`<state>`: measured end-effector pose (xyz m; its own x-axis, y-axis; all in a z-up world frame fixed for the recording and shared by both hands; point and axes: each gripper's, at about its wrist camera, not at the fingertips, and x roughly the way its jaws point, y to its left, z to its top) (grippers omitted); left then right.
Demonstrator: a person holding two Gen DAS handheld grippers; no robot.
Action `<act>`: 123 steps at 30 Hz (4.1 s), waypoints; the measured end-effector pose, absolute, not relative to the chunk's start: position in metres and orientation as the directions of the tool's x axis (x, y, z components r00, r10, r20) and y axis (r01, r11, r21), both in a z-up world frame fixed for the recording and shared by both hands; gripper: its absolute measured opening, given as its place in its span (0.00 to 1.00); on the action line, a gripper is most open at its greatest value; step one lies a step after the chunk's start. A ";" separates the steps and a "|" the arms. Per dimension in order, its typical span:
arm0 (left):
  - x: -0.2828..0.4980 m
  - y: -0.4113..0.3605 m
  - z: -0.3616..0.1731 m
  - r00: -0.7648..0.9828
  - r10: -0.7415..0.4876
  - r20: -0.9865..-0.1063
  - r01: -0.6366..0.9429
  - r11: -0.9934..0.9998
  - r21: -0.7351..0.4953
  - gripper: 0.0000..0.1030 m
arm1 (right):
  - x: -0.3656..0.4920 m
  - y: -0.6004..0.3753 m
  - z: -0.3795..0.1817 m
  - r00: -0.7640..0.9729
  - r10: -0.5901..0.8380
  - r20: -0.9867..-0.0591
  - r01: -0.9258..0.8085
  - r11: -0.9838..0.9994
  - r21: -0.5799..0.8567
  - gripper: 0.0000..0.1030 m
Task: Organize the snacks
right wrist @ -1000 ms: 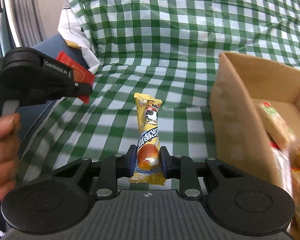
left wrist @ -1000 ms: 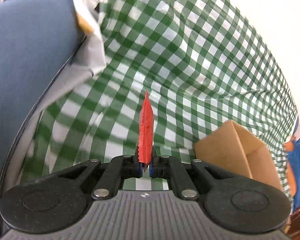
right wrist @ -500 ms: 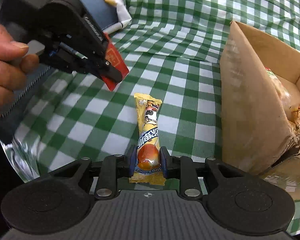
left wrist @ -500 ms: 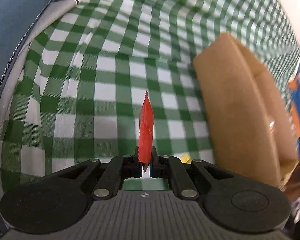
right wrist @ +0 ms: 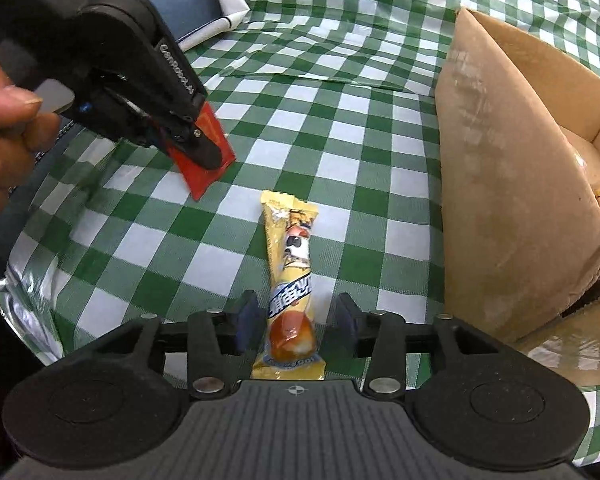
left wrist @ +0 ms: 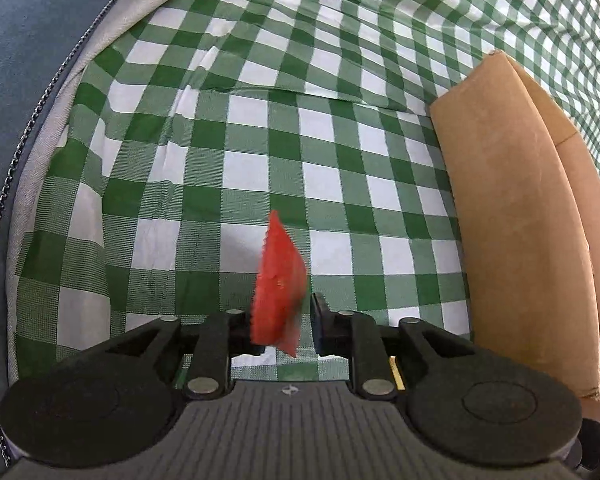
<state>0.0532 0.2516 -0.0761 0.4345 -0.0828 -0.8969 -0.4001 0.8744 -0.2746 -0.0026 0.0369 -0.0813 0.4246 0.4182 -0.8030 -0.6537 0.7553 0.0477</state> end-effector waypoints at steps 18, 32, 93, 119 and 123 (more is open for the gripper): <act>0.053 0.243 -0.069 0.484 -0.085 -0.871 -0.354 0.891 -0.283 0.09 | -0.005 0.040 -0.083 0.446 0.417 -0.792 -0.657 0.753 0.026 0.34; 0.052 0.254 -0.072 0.466 -0.063 -0.882 -0.408 0.870 -0.278 0.40 | -0.002 0.040 -0.083 0.448 0.412 -0.794 -0.650 0.760 0.028 0.24; 0.036 0.197 0.038 0.834 0.149 -0.531 -0.275 0.947 -0.166 0.58 | 0.028 -0.059 0.098 0.836 0.453 -0.311 -0.499 0.863 -0.083 0.15; 0.075 0.092 0.062 0.914 0.008 -0.406 -0.107 0.970 -0.220 0.59 | 0.092 -0.167 0.058 0.895 0.303 -0.328 -0.325 0.946 -0.011 0.15; 0.081 0.082 0.059 0.908 -0.003 -0.419 -0.091 0.974 -0.205 0.59 | 0.091 -0.169 0.057 0.892 0.302 -0.336 -0.326 0.945 -0.018 0.15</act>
